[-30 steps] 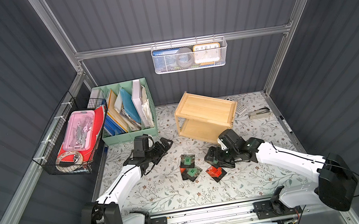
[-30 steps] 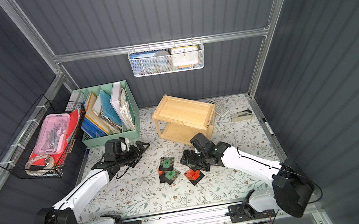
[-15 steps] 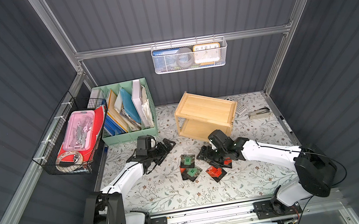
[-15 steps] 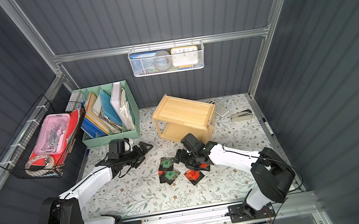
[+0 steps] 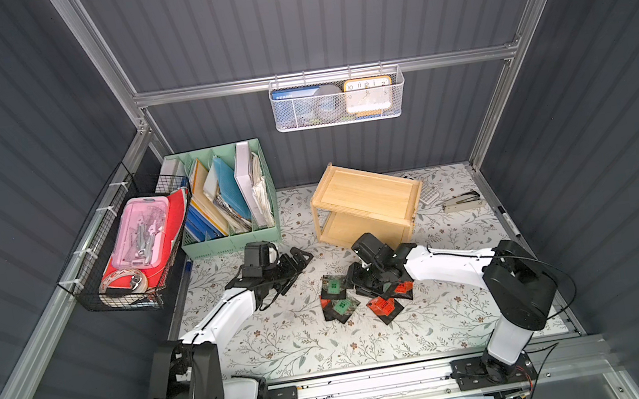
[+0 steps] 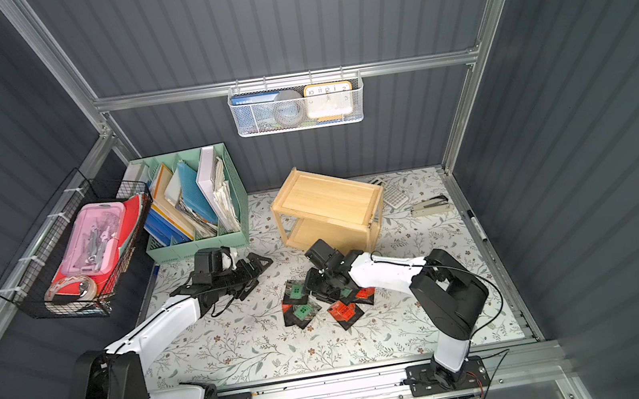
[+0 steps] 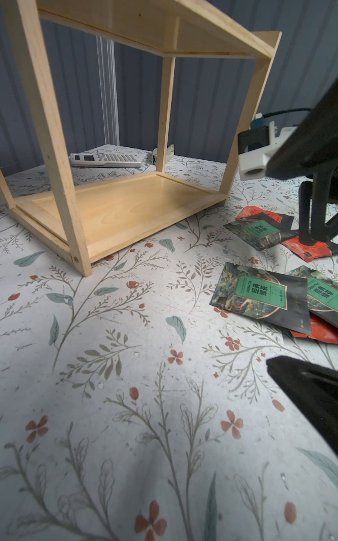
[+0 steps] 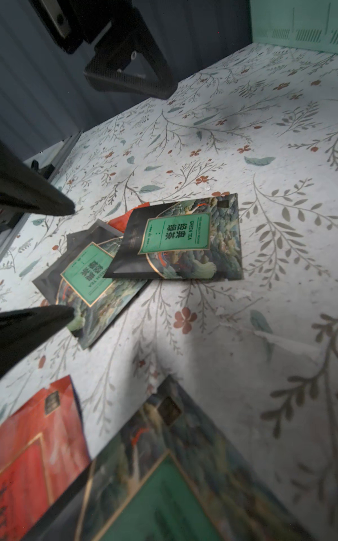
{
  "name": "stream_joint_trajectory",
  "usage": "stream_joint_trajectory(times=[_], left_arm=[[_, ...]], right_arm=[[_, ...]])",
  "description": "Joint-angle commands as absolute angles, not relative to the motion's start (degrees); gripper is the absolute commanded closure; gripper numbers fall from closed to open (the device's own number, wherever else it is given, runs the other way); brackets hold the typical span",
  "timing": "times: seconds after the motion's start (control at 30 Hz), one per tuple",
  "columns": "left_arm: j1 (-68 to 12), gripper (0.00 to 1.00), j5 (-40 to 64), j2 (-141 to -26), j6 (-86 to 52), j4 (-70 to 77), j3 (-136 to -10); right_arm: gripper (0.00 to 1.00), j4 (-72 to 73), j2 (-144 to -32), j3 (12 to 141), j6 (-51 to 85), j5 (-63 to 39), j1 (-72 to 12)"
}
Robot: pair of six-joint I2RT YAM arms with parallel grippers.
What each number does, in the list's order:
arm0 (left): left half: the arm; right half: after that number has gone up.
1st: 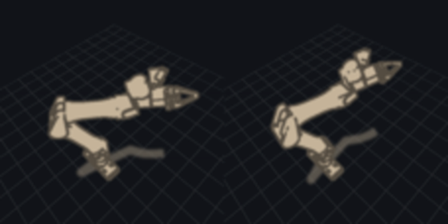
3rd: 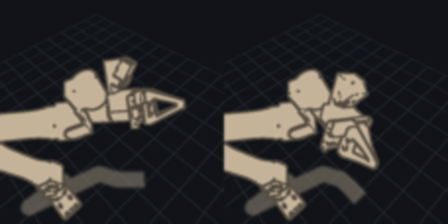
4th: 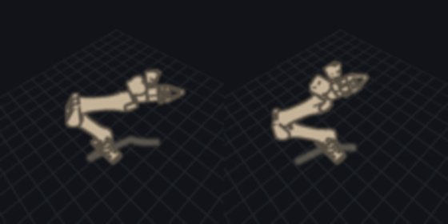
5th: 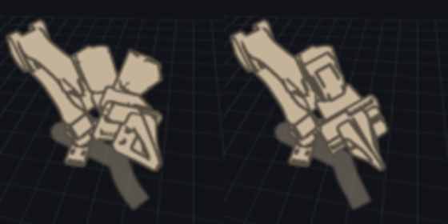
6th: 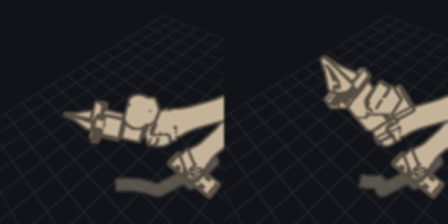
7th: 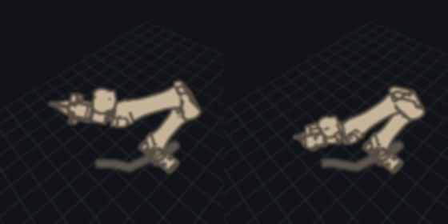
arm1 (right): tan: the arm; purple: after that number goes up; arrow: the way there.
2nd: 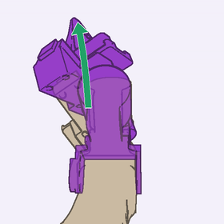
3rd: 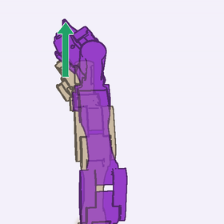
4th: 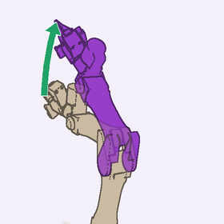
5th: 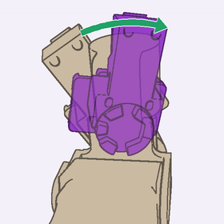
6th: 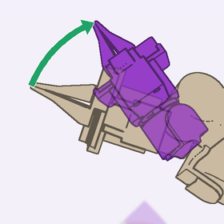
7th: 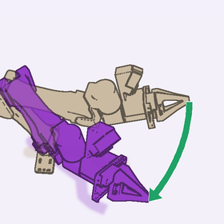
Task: Place the tea bags on the shelf by color
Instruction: Pick up the tea bag from the center of the board.
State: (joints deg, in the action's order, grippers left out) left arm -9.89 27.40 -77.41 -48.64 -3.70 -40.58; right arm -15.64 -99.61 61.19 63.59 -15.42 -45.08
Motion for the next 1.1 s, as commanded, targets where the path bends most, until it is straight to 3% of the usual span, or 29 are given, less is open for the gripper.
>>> stream_joint_trajectory(times=[0.0, 0.23, 0.6, 1.07], left_arm=[[-10.2, 0.0, 28.9, -78.6, -47.8, -4.5, -40.2], [-10.4, 0.0, 29.9, -79.4, -47.5, -4.5, -40.2], [-10.4, 0.0, 30.9, -80.0, -46.5, -5.7, -40.3], [-10.5, 0.01, 31.7, -80.3, -45.6, -6.6, -40.1]], right_arm=[[0.52, -16.0, -101.2, 62.6, 63.5, -14.8, -45.4], [0.64, -16.0, -104.1, 64.2, 62.9, -14.8, -45.4], [0.75, -17.2, -107.9, 67.2, 62.8, -12.3, -45.3], [0.79, -18.7, -110.8, 69.2, 62.9, -11.5, -45.3]])
